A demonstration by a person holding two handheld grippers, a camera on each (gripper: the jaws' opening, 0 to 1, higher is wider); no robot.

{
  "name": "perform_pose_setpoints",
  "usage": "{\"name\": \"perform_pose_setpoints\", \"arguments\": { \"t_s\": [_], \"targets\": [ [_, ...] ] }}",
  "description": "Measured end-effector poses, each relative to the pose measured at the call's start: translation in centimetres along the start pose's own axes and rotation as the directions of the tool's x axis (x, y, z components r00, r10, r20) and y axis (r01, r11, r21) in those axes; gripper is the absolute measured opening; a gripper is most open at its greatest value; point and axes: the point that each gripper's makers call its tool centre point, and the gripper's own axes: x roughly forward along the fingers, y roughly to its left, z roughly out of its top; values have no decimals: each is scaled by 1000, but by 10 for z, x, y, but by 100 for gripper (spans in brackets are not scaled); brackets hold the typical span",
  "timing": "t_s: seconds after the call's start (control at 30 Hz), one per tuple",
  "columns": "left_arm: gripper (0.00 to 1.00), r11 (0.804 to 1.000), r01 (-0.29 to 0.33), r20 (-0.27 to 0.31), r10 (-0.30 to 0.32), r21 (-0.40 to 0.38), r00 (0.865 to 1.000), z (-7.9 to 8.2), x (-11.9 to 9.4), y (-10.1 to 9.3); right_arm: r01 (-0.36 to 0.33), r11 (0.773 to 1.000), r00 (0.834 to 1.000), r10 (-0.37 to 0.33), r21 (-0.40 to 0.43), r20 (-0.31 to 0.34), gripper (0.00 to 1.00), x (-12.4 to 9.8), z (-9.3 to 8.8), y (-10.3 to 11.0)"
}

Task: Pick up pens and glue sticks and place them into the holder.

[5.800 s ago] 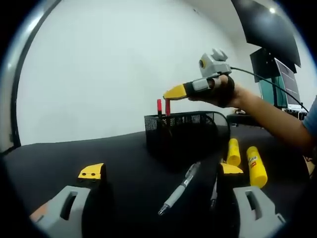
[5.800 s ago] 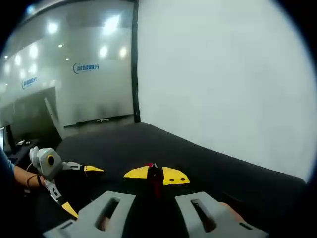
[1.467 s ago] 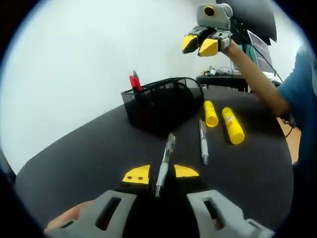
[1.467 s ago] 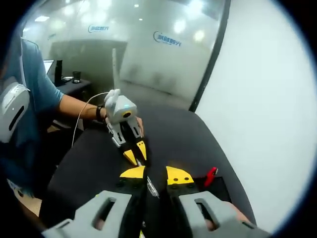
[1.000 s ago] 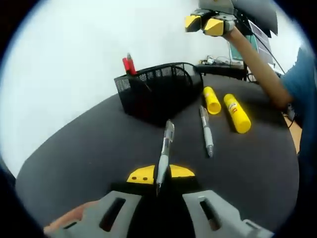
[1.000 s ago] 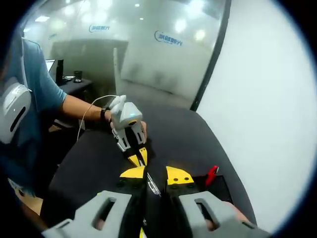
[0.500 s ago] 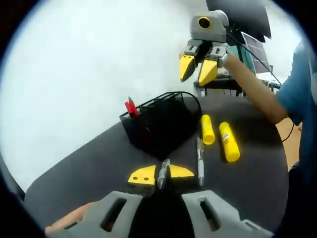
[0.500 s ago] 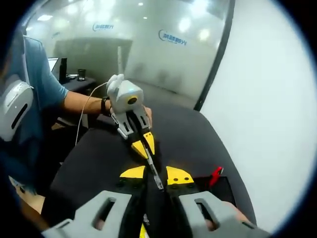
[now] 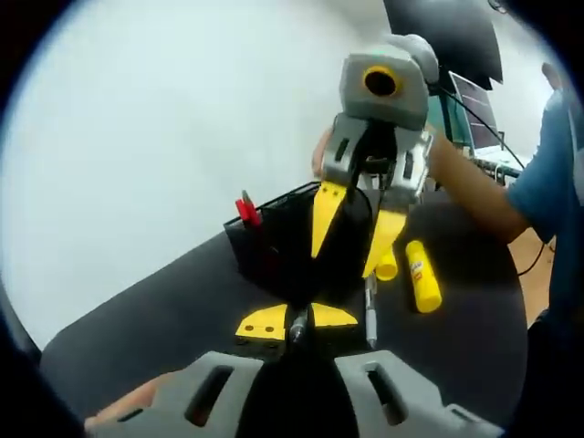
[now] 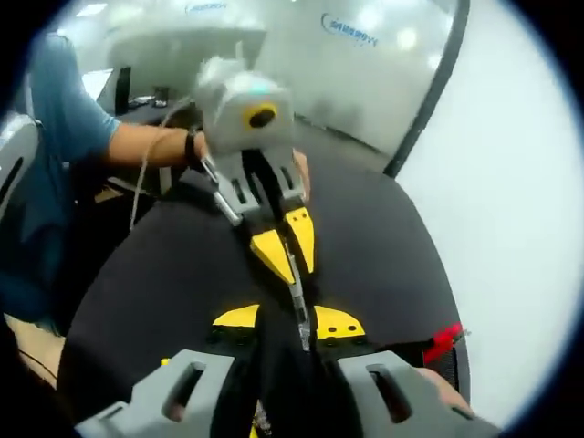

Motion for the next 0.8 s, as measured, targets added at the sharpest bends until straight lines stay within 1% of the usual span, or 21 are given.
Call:
{"name": "perform_pose_setpoints", "arguments": {
  "t_s": [0.1, 0.27, 0.3, 0.43, 0.53, 0.63, 0.73, 0.8],
  "targets": [
    [6, 1000, -9, 11, 9, -1, 1000, 2, -5, 2, 12, 1000, 1000, -12, -4, 2, 17, 8, -1, -4],
    [6, 1000, -15, 25, 15, -6, 1000, 5, -6, 3, 0, 1000, 1000, 0, -9, 15, 16, 22, 1, 2],
    [6, 1000, -16, 25, 16, -5, 1000, 6, -6, 4, -6, 1000, 1000, 7, -12, 11, 16, 30, -1, 3],
    [6, 1000, -18, 24, 18, -7, 1000, 5, -5, 5, 12, 1000, 1000, -12, -20, -6, 14, 40, -6, -5],
    [6, 1000, -22, 24, 23, -10, 999, 5, -6, 5, 20, 1000, 1000, -20, -16, -2, 12, 40, -8, -5],
    [6, 999, -28, 31, 29, -17, 999, 5, -7, 6, 24, 1000, 999, -24, -16, 22, 6, 40, -5, -4],
    [6, 999, -36, 50, 37, -27, 998, 8, -9, 8, 23, 1000, 999, -22, -10, 40, 4, 39, -3, -1],
    [7, 998, -39, 83, 43, -44, 996, 12, -11, 10, 24, 1000, 998, -23, -6, 50, 4, 37, -1, 0]
  ]
}}
